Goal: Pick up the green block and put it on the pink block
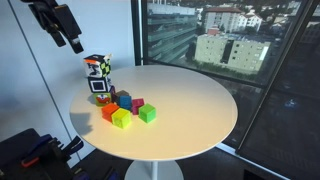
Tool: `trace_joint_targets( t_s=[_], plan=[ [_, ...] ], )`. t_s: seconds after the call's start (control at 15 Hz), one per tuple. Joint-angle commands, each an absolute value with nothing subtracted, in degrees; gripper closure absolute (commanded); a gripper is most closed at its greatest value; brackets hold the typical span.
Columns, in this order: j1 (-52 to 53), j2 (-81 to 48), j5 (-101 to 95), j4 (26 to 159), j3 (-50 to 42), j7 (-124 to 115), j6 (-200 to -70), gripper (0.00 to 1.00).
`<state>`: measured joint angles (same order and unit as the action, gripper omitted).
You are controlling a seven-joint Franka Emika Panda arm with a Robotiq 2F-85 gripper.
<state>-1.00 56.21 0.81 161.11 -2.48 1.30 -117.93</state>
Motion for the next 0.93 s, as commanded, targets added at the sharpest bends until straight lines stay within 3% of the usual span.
trace_joint_targets(
  t_s=[0.0,0.87],
  plan=[
    [-1.8,53.3,0.9,158.5,-1.7,-0.5,-117.8,0.00],
    [-4.2,36.2,-2.3,146.8,2.4,-6.7,-115.2,0.00]
  ],
)
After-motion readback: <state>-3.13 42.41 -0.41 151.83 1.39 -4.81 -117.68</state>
